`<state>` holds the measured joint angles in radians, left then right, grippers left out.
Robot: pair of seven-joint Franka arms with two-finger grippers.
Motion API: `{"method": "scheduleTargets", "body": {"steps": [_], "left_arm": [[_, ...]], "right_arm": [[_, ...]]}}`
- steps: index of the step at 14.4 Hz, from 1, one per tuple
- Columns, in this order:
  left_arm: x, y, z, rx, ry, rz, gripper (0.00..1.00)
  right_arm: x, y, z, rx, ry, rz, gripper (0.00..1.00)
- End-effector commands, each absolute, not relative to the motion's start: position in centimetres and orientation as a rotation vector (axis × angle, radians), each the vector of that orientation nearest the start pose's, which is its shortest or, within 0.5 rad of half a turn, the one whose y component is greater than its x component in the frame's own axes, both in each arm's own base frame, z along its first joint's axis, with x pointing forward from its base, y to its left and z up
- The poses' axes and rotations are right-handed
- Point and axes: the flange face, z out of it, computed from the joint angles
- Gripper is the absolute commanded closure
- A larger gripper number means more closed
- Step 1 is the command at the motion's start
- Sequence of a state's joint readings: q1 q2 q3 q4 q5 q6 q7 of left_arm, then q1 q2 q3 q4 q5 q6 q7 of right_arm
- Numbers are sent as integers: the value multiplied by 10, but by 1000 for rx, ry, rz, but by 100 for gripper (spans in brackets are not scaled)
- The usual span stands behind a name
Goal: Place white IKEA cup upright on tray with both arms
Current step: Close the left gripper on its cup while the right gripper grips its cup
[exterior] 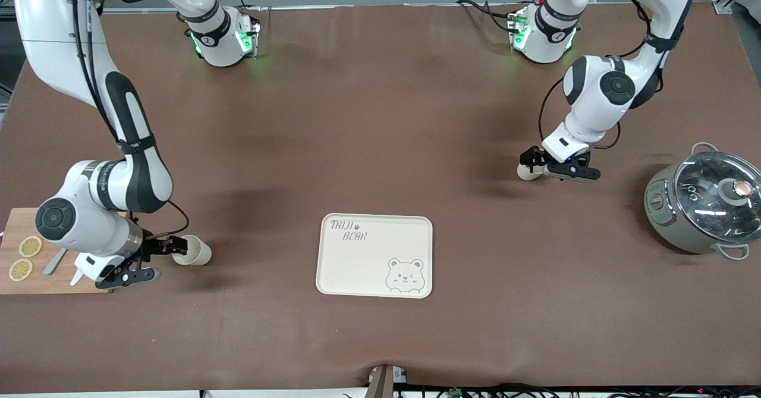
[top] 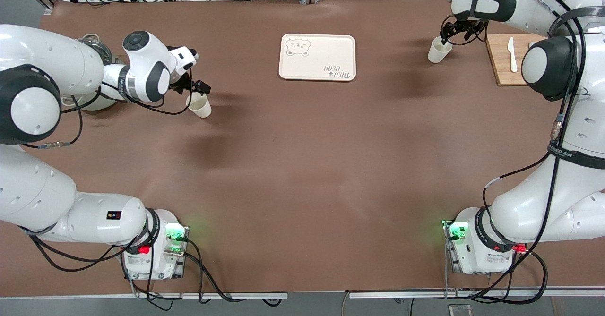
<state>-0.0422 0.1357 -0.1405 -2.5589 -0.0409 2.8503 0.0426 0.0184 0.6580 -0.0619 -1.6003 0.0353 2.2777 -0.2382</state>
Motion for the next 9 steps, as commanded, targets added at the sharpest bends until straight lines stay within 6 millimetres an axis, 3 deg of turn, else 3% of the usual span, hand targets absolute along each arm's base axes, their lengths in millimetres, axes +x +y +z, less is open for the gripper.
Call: {"method": "scheduleTargets", "body": {"steps": [1, 9], "left_arm": [[453, -80, 237, -3168, 268, -260, 0], [450, -78, 261, -3161, 286, -209, 0]], "right_arm": [[695, -21, 246, -3137, -310, -39, 0], [690, -20, 230, -3140, -311, -77, 0]]}}
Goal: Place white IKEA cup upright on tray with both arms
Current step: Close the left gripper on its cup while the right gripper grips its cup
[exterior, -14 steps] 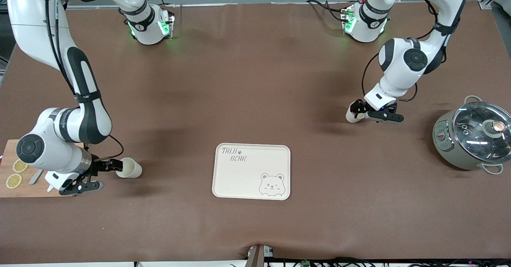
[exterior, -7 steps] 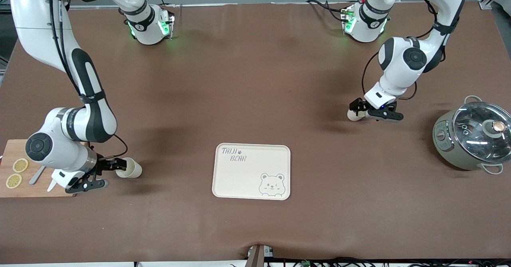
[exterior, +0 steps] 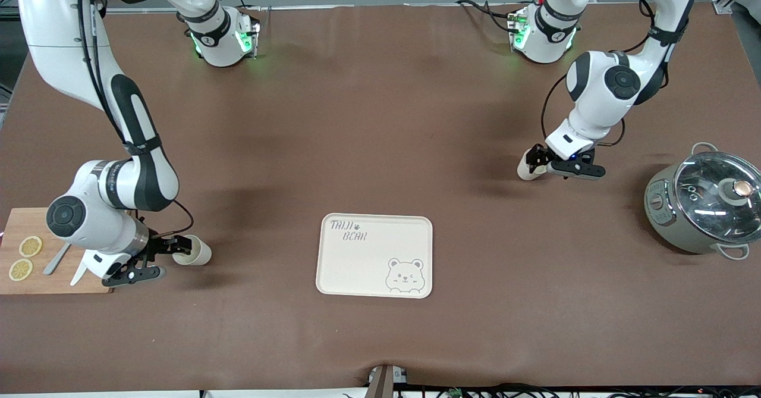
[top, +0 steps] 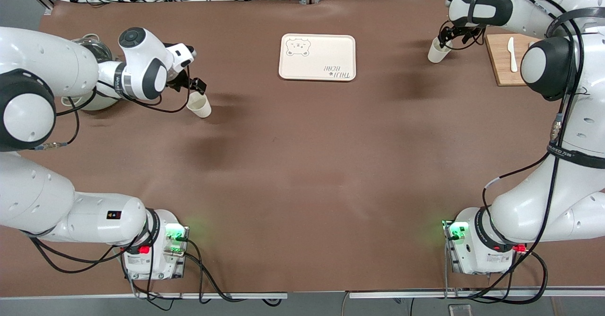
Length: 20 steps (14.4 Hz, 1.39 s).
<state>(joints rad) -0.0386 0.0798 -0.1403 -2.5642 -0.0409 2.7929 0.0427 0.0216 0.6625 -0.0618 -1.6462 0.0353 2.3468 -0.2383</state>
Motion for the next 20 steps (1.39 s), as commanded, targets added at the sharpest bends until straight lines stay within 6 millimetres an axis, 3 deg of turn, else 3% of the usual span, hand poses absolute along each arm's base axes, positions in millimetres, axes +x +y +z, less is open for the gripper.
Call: {"method": "scheduleTargets", "body": {"steps": [1, 16, 17, 18, 19, 20], "left_arm": [[450, -78, 261, -3161, 284, -209, 0], [439, -67, 229, -3166, 268, -147, 0], [439, -66, 229, -3166, 263, -147, 18], [439, -66, 230, -3169, 227, -149, 68], [439, -66, 230, -3171, 210, -144, 100], [439, -68, 229, -3172, 212, -141, 100]], "right_arm": [[689, -21, 228, -3141, -312, -75, 0], [690, -18, 215, -3142, -318, -106, 0], [690, -16, 215, -3142, -323, -106, 0], [690, -15, 215, -3141, -325, -106, 0], [690, -15, 215, -3141, -325, -106, 0], [690, -15, 215, -3141, -325, -106, 9]]}}
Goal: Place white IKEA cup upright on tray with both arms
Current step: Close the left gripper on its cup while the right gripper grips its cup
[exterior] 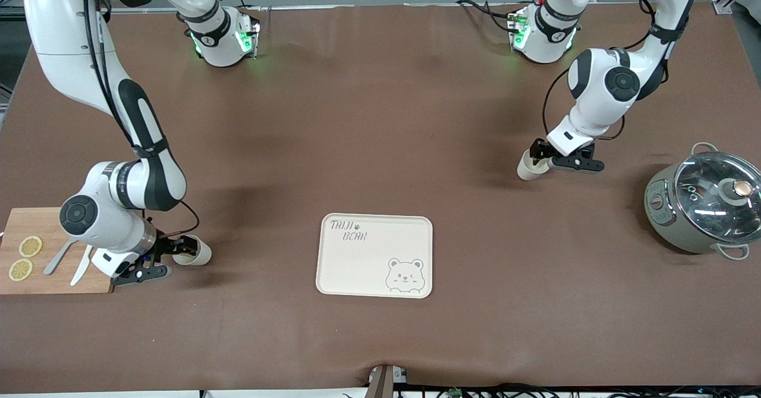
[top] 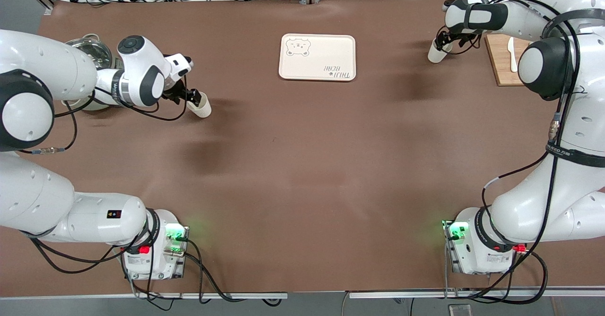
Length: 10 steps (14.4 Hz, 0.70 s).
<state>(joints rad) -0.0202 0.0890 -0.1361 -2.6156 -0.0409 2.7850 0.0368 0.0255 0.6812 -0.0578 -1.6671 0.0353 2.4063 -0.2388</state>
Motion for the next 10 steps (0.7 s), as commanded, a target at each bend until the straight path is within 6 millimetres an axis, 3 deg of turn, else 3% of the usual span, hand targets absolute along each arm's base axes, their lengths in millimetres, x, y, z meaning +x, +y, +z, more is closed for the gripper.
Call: {"method": "scheduleTargets", "body": {"steps": [1, 5, 7, 10], "left_arm": [[440, -68, 231, -3172, 208, -148, 100], [441, -69, 232, -3173, 200, -155, 100], [444, -70, 234, -3173, 200, -167, 100], [474, -83, 250, -3185, 183, -158, 100]], "right_arm": [[690, -15, 215, -3141, -325, -106, 21], [690, -15, 215, -3141, -325, -103, 60], [690, -15, 215, -3141, -325, -103, 70], [690, -14, 215, -3141, -327, -103, 88]]}}
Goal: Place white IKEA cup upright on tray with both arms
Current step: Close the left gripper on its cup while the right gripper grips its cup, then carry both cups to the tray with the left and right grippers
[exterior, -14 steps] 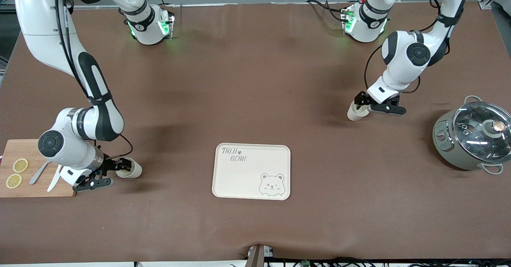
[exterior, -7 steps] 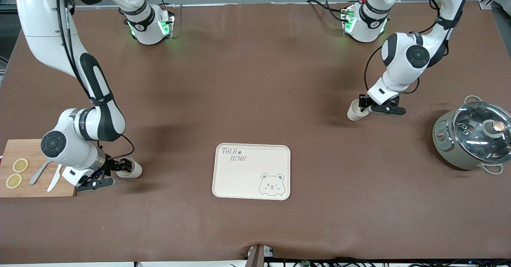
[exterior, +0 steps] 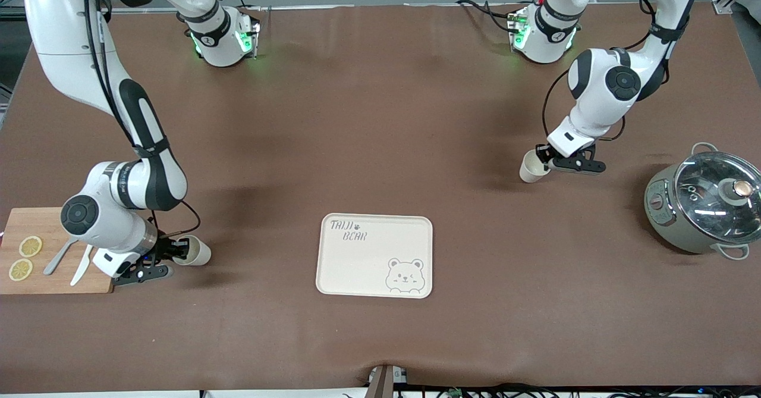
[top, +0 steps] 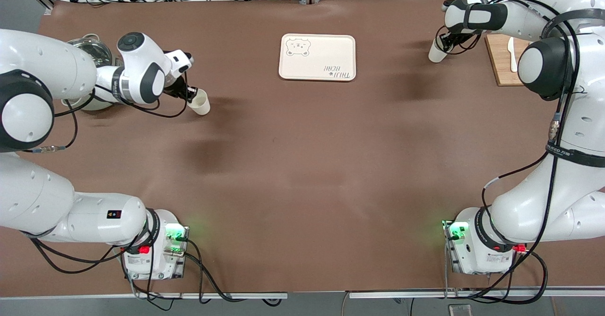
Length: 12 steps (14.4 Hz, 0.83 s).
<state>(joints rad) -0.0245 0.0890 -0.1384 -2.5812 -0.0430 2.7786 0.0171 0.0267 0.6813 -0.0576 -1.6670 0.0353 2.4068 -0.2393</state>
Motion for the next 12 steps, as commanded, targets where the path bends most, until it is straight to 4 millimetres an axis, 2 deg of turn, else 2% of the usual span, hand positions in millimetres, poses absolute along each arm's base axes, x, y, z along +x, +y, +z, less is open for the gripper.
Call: {"method": "scheduleTargets", "body": {"steps": [1, 3, 6, 8, 10, 12], "left_arm": [[490, -91, 260, -3192, 170, -111, 100], [526, -117, 281, -3204, 102, 21, 100], [564, -185, 297, -3227, -35, 20, 100], [583, -224, 301, -3243, -136, 6, 100], [593, -266, 298, -3249, -217, 24, 100], [604, -297, 294, -3251, -246, 7, 100]], "right_arm": [[690, -14, 215, -3141, -328, -106, 92], [690, -11, 215, -3140, -335, -106, 98], [690, -11, 216, -3140, -332, -106, 100], [691, -11, 217, -3140, -330, -101, 100], [692, -9, 222, -3140, -323, -109, 100], [694, -5, 229, -3132, -321, -98, 100]]}}
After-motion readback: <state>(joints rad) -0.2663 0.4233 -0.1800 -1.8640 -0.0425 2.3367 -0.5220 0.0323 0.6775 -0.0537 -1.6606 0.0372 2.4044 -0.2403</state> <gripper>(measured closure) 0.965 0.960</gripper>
